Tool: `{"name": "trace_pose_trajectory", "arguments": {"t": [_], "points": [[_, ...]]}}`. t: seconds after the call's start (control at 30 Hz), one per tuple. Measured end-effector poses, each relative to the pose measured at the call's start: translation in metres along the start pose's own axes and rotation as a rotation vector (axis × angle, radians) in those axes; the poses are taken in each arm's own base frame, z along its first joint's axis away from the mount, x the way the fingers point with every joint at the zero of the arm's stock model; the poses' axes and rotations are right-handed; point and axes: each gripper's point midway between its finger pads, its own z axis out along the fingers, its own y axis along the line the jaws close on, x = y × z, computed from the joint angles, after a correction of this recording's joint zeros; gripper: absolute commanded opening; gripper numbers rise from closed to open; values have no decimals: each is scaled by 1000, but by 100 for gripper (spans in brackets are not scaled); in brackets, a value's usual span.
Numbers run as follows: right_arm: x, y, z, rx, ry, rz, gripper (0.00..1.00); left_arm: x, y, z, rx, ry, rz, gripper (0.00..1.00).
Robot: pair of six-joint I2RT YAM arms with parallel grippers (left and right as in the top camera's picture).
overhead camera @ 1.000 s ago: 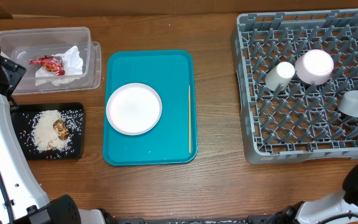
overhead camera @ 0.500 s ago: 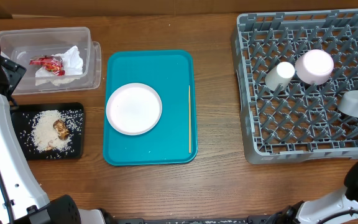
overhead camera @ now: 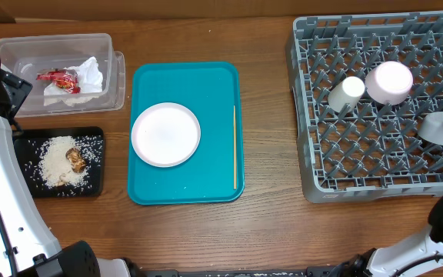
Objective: Sort waste into correct bins and load items into the dishwasher
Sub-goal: 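Release the bowl in the rack and lift the right gripper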
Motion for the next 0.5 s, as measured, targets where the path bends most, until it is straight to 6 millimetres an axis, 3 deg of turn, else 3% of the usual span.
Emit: {"name": "trace_pose_trajectory", "arguments": {"t": [0.27,0.5], "points": [[9,-6,9,28,43,-28,4,0,0,0,0,0,0,100],[19,-32,6,172,71,19,4,0,0,0,0,0,0,100]]}}
